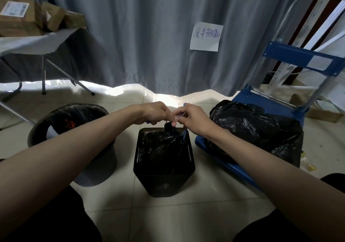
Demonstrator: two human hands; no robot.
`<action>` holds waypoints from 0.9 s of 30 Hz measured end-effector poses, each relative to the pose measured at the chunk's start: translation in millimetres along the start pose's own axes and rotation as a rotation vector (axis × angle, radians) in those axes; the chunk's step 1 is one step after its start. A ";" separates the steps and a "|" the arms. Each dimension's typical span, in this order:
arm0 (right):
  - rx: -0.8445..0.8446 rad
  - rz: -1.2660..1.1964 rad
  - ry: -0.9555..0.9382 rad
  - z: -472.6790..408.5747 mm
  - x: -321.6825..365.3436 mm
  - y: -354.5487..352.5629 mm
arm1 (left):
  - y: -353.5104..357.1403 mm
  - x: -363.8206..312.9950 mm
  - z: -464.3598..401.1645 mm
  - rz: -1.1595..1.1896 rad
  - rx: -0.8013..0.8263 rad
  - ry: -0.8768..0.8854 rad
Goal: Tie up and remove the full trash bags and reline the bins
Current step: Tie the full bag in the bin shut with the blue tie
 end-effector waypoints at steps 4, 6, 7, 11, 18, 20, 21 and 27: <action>0.155 -0.004 0.164 0.2 -17.4 13.1 | -7.8 -7.8 -5.7 -0.141 -0.206 0.079; 0.218 -0.115 0.228 1.7 -23.1 20.0 | -11.6 -15.8 -4.4 -0.228 -0.317 0.144; 0.233 -0.172 0.250 1.8 -24.6 22.1 | -13.4 -19.9 -2.8 -0.250 -0.360 0.186; 0.246 -0.320 0.283 3.3 -24.1 23.7 | -17.1 -30.5 0.6 -0.326 -0.414 0.296; 0.159 -0.494 0.314 5.7 -24.5 16.7 | -21.6 -19.2 -2.4 -0.210 -0.325 0.208; 0.122 -0.521 0.322 5.8 -28.2 13.0 | -20.1 -12.7 -1.7 -0.083 -0.273 0.136; 0.104 -0.501 0.307 5.4 -27.1 10.7 | -19.1 -10.0 -1.0 -0.028 -0.252 0.107; 0.022 -0.246 0.223 2.7 -14.9 0.4 | -18.7 -1.7 1.9 0.071 -0.219 -0.027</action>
Point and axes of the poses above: each hand's wrist, its own z-axis away from the middle knuckle, its own y-axis out of the palm, x = y × z, the point moved 8 cm from there along -z, towards the middle knuckle, and after that the axes turned 4 degrees about x, right-handed, at the moved point
